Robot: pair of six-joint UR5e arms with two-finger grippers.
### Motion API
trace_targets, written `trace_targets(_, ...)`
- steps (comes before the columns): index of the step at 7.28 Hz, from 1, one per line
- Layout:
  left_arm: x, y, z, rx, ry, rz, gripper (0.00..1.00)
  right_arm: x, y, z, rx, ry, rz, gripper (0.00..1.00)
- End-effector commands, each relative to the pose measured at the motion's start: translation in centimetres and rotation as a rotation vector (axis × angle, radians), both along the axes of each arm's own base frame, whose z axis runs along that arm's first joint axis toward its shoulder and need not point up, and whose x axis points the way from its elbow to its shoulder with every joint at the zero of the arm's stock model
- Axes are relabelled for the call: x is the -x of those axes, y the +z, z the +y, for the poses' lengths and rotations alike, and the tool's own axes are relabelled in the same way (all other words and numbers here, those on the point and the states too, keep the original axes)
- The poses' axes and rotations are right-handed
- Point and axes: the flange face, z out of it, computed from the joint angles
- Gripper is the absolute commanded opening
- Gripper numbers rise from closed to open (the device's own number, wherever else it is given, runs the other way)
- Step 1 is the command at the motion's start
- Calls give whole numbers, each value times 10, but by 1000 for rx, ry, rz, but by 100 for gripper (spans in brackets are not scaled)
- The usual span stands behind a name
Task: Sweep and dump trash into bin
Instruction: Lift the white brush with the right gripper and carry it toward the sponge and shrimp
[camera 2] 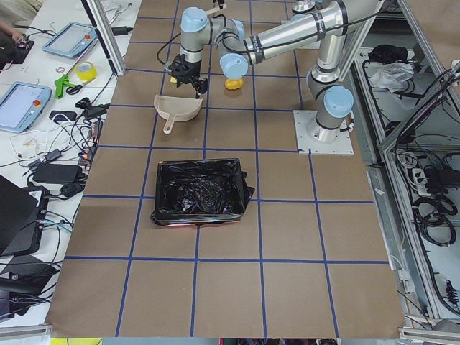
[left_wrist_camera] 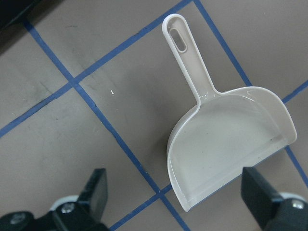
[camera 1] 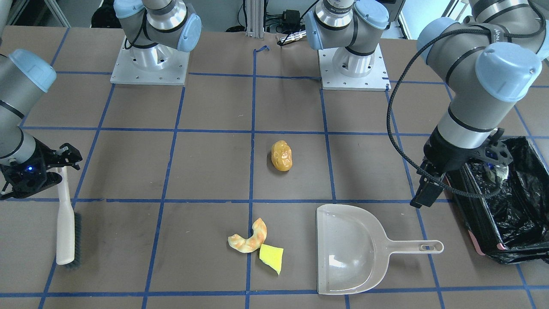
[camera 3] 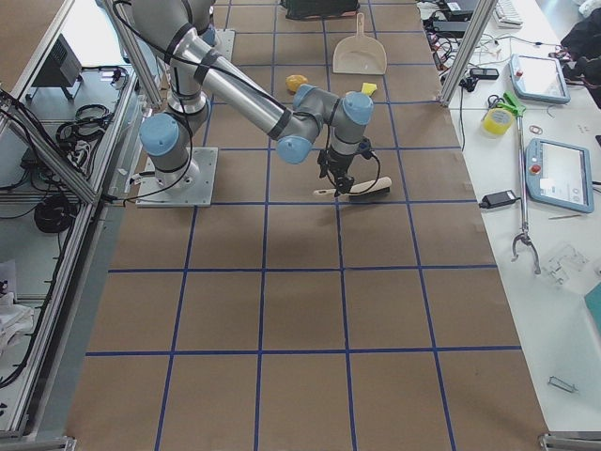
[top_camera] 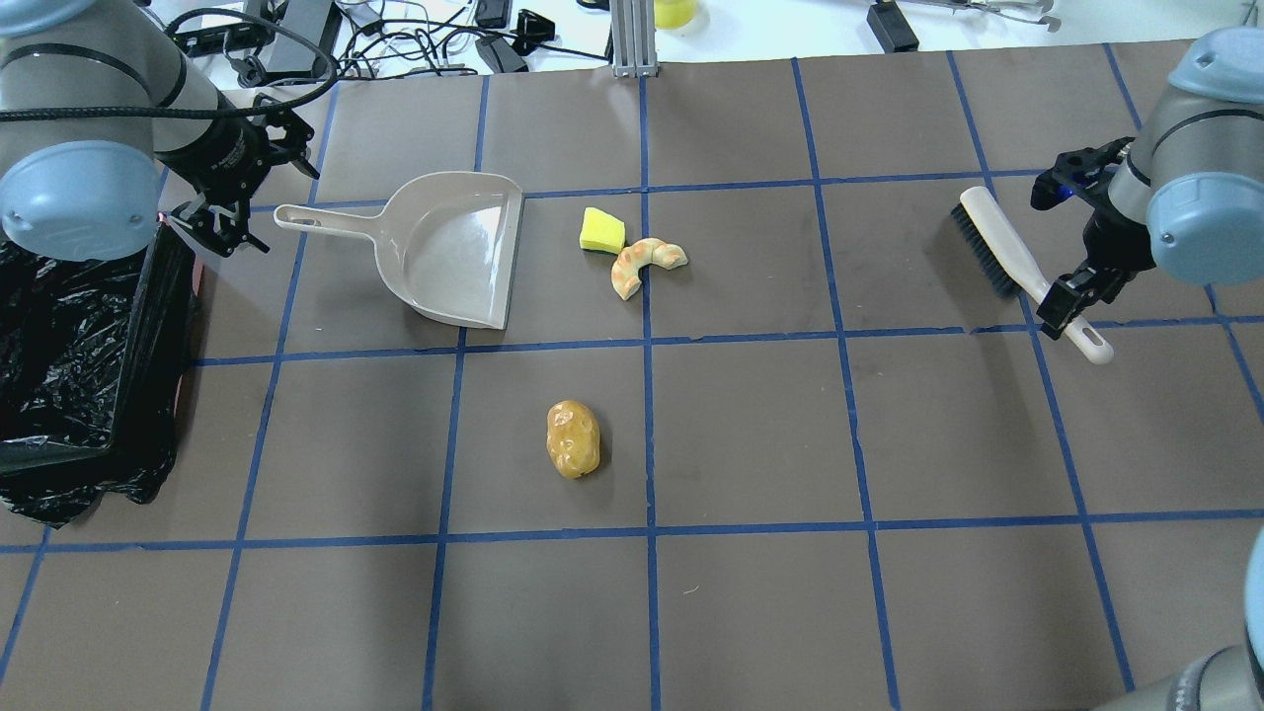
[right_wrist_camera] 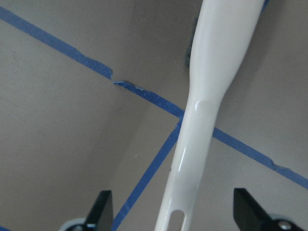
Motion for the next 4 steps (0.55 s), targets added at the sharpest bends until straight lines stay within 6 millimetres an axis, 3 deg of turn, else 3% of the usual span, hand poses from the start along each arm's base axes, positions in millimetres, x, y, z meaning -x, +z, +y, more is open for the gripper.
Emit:
trace_targets(1,-11,-13,-28,-1,130,-24,100,3,-15,-1,-33,29,4,80)
trace_targets(4,-17,-68,-52,-78,253,-7,97,5,-22,-1,-53,34,14,60)
